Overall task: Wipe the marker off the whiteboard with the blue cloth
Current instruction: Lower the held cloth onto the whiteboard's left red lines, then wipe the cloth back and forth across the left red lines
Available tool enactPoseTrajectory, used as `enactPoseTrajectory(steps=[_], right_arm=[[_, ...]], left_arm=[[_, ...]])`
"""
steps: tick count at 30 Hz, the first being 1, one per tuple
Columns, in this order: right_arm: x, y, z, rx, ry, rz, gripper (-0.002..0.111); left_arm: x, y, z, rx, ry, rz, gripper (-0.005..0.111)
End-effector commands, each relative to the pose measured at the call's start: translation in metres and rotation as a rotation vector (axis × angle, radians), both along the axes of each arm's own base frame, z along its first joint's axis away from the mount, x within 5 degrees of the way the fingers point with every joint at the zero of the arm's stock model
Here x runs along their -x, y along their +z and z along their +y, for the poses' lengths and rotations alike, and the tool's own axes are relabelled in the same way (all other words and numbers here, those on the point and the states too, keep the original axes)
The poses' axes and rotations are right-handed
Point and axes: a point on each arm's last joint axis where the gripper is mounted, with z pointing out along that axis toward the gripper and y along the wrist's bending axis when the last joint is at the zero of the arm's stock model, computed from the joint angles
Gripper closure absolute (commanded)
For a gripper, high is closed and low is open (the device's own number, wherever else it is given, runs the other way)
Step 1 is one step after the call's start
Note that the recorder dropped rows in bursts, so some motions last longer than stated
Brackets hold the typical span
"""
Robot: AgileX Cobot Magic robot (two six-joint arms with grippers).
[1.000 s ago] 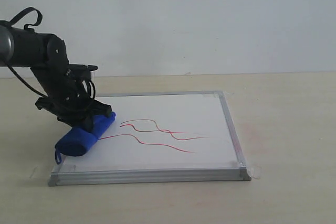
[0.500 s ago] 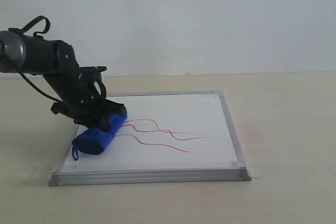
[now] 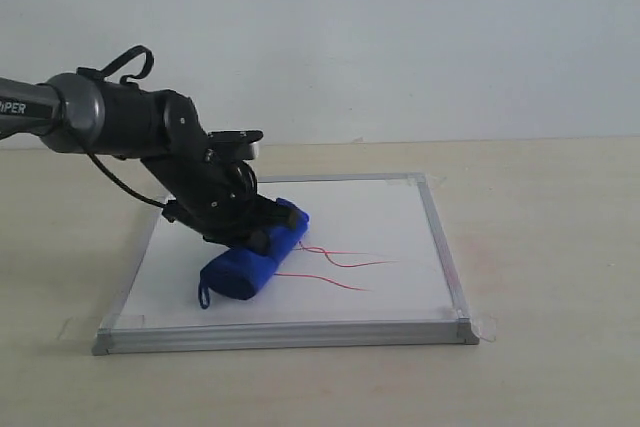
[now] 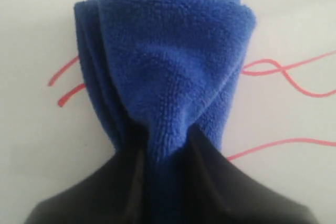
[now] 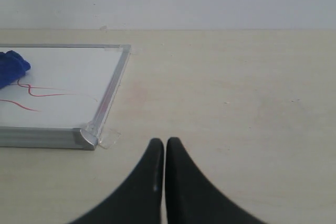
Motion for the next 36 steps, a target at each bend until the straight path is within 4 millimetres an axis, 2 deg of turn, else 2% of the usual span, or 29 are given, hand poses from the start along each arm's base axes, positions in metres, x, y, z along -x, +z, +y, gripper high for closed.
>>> enactPoseTrajectory(steps=[1, 2, 4, 7, 10, 13, 21, 25, 28, 30, 32, 36], right_arm=[[0.0, 0.001, 0.0, 0.004, 0.003, -0.01, 0.107], [0.0, 0.001, 0.0, 0.004, 0.003, -0.01, 0.107], [0.0, 0.001, 0.0, 0.004, 0.003, -0.01, 0.107], [0.0, 0.001, 0.0, 0.004, 0.003, -0.01, 0.107], [0.0, 0.001, 0.0, 0.004, 0.003, -0.01, 0.107], [0.0, 0.001, 0.0, 0.004, 0.003, -0.01, 0.107], [0.0, 0.001, 0.0, 0.004, 0.003, -0.01, 0.107], [0.0, 0.001, 0.0, 0.004, 0.003, -0.01, 0.107], [0.0, 0.001, 0.0, 0.004, 0.003, -0.01, 0.107], [0.0, 0.001, 0.0, 0.004, 0.003, -0.01, 0.107], [0.0, 0.001, 0.0, 0.004, 0.003, -0.01, 0.107], [0.0, 0.001, 0.0, 0.004, 0.003, -0.01, 0.107]], left_arm=[[0.005, -0.032, 0.055, -0.019, 0.103, 0.195, 0.103], [0.003, -0.032, 0.074, -0.018, 0.145, 0.192, 0.103], [-0.003, -0.032, 0.098, 0.001, 0.257, 0.168, 0.103], [-0.007, -0.031, 0.109, 0.009, 0.31, 0.131, 0.103], [-0.01, -0.03, 0.101, 0.017, 0.308, 0.096, 0.103], [-0.014, -0.028, 0.086, 0.056, 0.316, 0.048, 0.103], [-0.025, -0.018, 0.031, 0.095, 0.194, -0.058, 0.103], [-0.029, -0.016, 0.013, 0.106, 0.157, -0.065, 0.103], [-0.029, -0.015, 0.011, 0.099, 0.138, -0.067, 0.103], [-0.029, -0.016, 0.016, 0.068, 0.118, -0.058, 0.103], [-0.028, -0.018, 0.026, 0.011, 0.093, -0.041, 0.103], [-0.027, -0.021, 0.059, -0.055, 0.18, 0.023, 0.103]])
